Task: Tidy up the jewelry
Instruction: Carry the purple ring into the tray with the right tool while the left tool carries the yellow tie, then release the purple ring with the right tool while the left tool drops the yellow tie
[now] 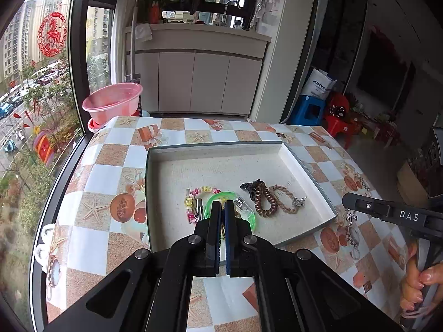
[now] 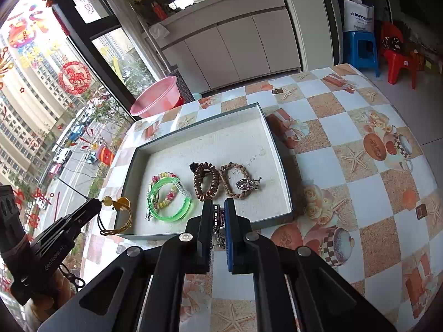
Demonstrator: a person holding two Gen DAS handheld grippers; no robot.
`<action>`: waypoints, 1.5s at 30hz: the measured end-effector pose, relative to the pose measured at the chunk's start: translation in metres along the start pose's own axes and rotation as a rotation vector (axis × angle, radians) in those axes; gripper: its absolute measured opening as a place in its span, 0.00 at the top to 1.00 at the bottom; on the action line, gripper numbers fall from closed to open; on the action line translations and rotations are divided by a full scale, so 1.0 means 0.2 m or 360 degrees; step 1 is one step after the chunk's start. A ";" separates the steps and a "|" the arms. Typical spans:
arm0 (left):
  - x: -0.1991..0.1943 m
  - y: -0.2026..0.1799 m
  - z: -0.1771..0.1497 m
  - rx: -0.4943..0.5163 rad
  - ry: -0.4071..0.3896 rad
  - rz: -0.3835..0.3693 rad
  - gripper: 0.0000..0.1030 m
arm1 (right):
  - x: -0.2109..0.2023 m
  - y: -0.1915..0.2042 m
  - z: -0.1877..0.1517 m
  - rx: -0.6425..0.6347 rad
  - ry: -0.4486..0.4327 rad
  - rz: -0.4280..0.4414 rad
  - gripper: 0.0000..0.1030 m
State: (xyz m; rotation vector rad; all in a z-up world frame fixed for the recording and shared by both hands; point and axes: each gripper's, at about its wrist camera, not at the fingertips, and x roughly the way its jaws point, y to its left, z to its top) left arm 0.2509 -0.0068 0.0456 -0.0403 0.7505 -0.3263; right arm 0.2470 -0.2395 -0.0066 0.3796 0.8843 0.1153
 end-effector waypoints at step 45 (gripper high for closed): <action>0.35 -0.05 -0.05 0.0153 0.0064 0.0321 0.85 | 0.41 -0.01 0.09 -0.0042 0.0117 -0.0081 0.53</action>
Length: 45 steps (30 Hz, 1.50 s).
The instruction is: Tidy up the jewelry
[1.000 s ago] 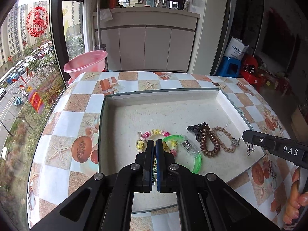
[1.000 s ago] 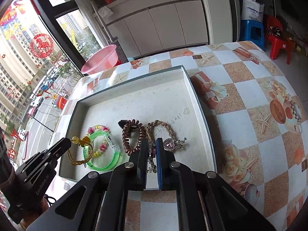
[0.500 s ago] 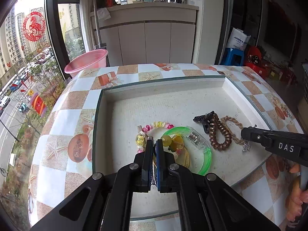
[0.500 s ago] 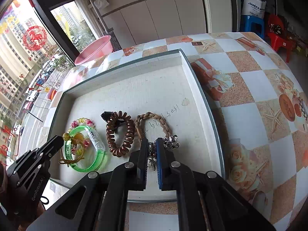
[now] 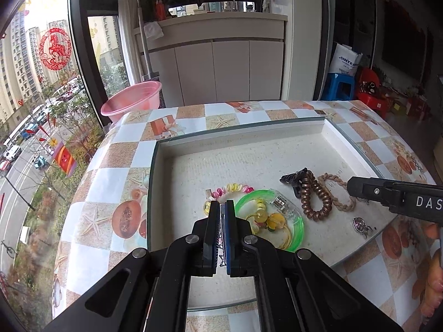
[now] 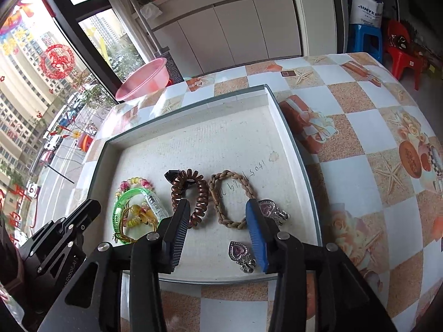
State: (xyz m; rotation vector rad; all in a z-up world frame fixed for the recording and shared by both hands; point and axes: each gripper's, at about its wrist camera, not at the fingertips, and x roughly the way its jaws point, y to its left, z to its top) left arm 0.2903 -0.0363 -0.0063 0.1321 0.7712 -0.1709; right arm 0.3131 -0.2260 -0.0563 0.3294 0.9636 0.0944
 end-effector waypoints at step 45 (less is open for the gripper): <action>-0.41 0.04 -0.28 -0.0178 -0.0073 0.0028 0.00 | -0.41 0.04 -0.38 -0.0152 -0.0121 -0.0164 0.16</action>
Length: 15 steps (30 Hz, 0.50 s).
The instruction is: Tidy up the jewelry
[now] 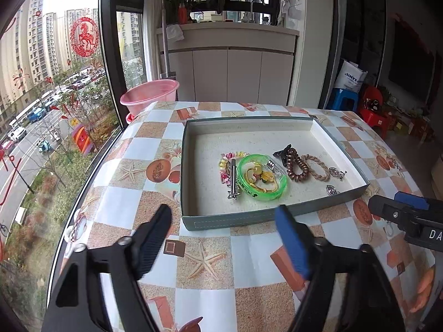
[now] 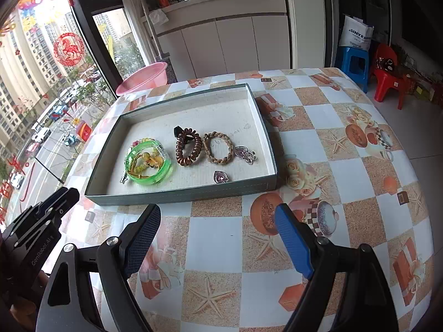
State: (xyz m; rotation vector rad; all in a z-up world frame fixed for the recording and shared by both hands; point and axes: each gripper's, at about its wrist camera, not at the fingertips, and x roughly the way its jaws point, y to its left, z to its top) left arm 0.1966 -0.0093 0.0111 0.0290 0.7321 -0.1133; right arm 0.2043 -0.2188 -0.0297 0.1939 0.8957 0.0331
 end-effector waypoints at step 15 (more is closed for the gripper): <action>0.40 -0.09 -0.20 0.0018 -0.0028 0.0051 0.00 | -0.12 0.04 -0.14 -0.0084 -0.0163 -0.0079 0.16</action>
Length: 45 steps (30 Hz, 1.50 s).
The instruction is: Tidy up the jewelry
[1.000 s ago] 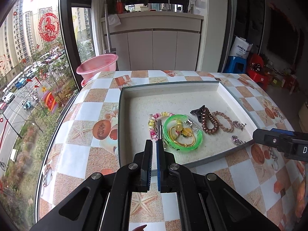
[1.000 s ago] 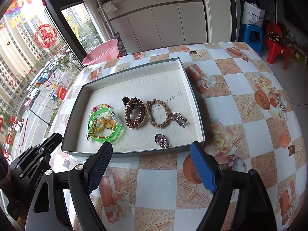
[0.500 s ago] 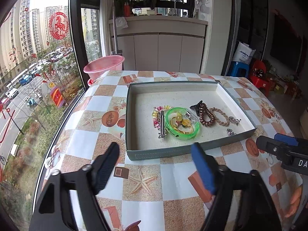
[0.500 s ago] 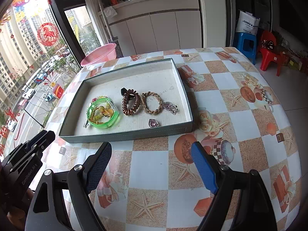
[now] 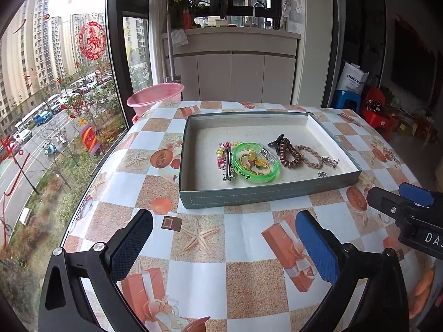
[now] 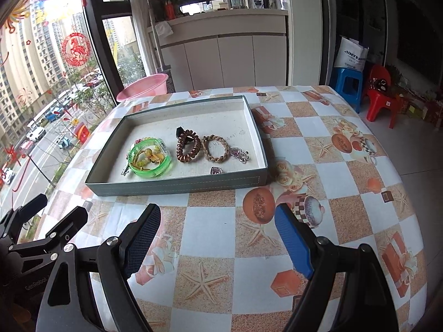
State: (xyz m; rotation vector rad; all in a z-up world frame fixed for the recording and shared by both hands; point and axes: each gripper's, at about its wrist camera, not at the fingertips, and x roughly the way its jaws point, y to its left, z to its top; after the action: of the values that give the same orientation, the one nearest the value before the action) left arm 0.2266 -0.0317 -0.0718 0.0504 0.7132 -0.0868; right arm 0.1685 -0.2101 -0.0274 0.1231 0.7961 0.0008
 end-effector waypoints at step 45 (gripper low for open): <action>-0.07 0.02 -0.01 -0.0021 0.0000 0.0035 0.00 | -0.04 0.04 -0.04 -0.0052 -0.0052 -0.0029 0.16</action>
State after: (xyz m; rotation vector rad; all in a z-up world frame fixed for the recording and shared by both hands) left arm 0.2143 -0.0272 -0.0643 0.0454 0.7129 -0.0607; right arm 0.1578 -0.2009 -0.0255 0.0848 0.7644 -0.0057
